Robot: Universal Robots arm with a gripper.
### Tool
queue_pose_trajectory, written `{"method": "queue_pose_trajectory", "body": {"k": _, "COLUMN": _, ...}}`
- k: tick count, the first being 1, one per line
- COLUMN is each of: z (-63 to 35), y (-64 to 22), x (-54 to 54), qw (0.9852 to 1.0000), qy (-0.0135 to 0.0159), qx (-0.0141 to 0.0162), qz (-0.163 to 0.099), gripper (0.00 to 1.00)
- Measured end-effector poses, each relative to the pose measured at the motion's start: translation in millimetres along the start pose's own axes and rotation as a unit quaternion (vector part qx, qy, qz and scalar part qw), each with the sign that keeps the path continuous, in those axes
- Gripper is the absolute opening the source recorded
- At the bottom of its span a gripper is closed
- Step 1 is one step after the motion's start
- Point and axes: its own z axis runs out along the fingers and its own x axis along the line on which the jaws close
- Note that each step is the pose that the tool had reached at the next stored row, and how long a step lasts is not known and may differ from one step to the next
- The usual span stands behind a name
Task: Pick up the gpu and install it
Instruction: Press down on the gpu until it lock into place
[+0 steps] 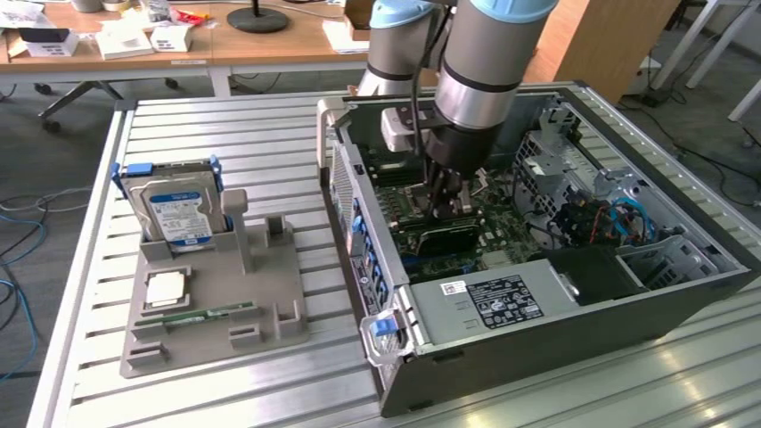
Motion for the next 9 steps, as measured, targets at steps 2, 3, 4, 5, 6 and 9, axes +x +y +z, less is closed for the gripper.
{"method": "queue_pose_trajectory", "body": {"k": 2, "z": 0.0, "y": -0.8, "x": 0.0, "qw": 1.0000, "qy": 0.0001, "qx": -0.0001, "qz": 0.000, "gripper": 0.11}}
{"method": "queue_pose_trajectory", "body": {"k": 3, "z": 0.0, "y": -0.8, "x": 0.0, "qw": 1.0000, "qy": 0.0000, "qx": -0.0001, "qz": 0.000, "gripper": 0.11}}
{"method": "queue_pose_trajectory", "body": {"k": 4, "z": 0.0, "y": -0.8, "x": 0.0, "qw": 1.0000, "qy": 0.0000, "qx": -0.0001, "qz": 0.000, "gripper": 0.11}}
{"method": "queue_pose_trajectory", "body": {"k": 5, "z": 0.0, "y": -0.8, "x": 0.0, "qw": 1.0000, "qy": 0.0000, "qx": -0.0001, "qz": 0.000, "gripper": 0.11}}
{"method": "queue_pose_trajectory", "body": {"k": 6, "z": 0.0, "y": -0.8, "x": 0.0, "qw": 1.0000, "qy": 0.0000, "qx": -0.0001, "qz": 0.000, "gripper": 0.11}}
{"method": "queue_pose_trajectory", "body": {"k": 9, "z": 0.0, "y": -0.9, "x": 0.0, "qw": 1.0000, "qy": 0.0000, "qx": -0.0001, "qz": 0.000, "gripper": 0.11}}
